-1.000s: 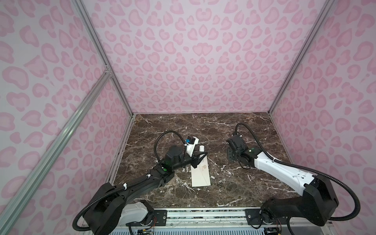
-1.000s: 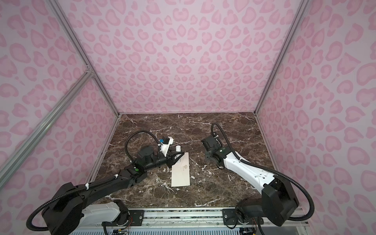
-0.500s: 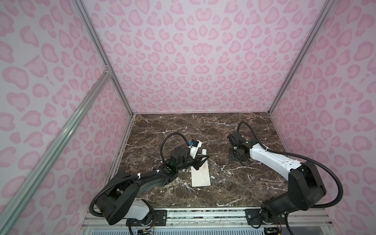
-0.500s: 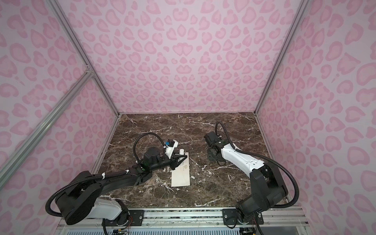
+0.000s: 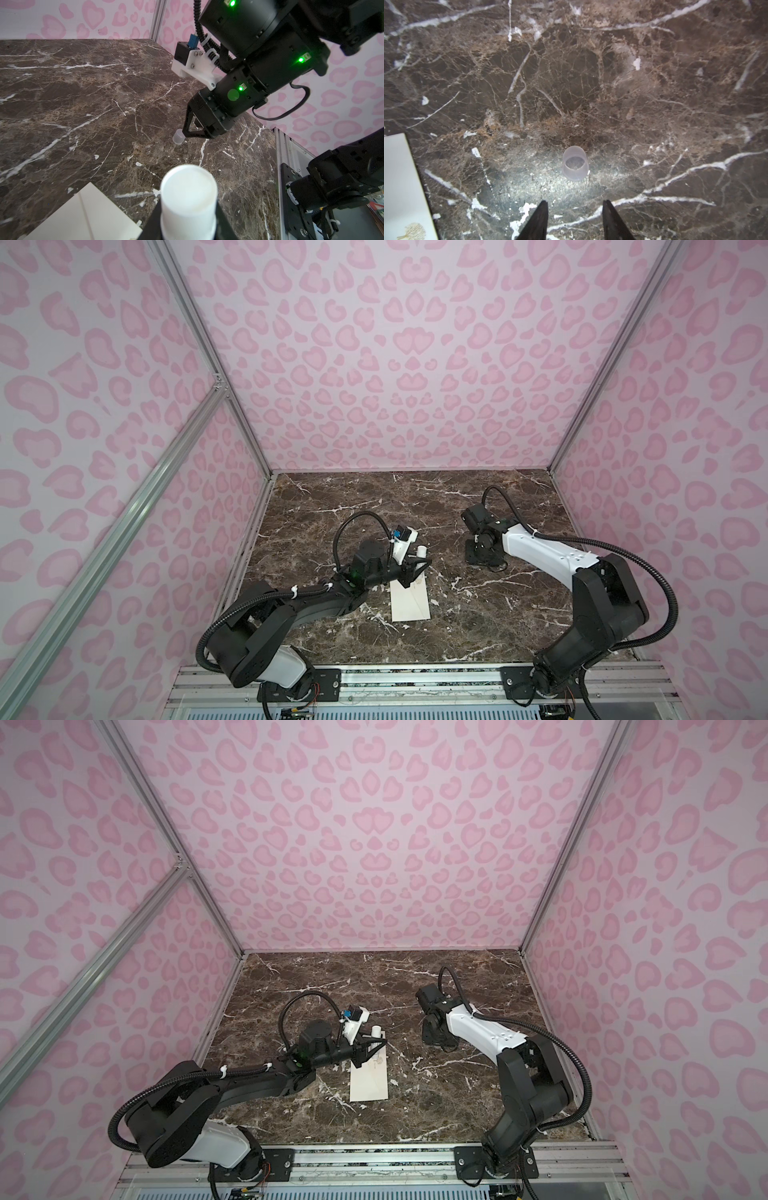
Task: Place the letter into the envelope and seal it
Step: 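Move the right gripper above the translucent cap on the table, then lower the right gripper and close it on the translucent cap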
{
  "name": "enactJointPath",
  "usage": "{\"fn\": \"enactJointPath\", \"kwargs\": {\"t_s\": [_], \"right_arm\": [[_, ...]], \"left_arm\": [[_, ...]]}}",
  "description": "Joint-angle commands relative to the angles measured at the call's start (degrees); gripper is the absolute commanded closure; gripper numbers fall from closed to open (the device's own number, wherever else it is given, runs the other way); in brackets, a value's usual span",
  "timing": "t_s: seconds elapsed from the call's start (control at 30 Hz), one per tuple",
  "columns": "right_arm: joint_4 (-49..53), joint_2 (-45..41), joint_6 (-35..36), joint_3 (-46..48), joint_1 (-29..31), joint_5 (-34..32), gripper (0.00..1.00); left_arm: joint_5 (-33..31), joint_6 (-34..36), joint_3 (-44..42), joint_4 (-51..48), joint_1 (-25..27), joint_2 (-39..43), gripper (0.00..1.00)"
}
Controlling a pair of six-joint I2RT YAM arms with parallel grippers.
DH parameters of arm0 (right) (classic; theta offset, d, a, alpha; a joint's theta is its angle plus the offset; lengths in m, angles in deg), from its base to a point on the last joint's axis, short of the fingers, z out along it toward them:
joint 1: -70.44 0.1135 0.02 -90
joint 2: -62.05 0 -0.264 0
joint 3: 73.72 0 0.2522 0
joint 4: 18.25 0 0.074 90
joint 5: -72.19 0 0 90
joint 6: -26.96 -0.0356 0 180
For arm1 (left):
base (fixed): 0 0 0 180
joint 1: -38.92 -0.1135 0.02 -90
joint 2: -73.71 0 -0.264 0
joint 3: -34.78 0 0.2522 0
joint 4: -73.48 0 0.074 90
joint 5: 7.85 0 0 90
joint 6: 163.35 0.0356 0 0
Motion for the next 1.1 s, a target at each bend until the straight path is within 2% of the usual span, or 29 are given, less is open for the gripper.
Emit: {"fn": "enactJointPath", "kwargs": {"t_s": [0.0,0.3,1.07], "right_arm": [[1.01,1.45,-0.19,-0.62,-0.16,-0.24,0.55],[0.87,5.66,0.16,-2.22,-1.37,0.74,0.56],[-0.22,9.77,0.78,-4.13,-2.71,2.63,0.60]], "left_arm": [[1.03,1.19,0.83,2.56,-0.01,-0.34,0.96],[1.90,1.25,1.28,2.30,0.03,-0.48,0.97],[1.67,2.37,1.73,0.53,0.08,0.42,0.96]]}}
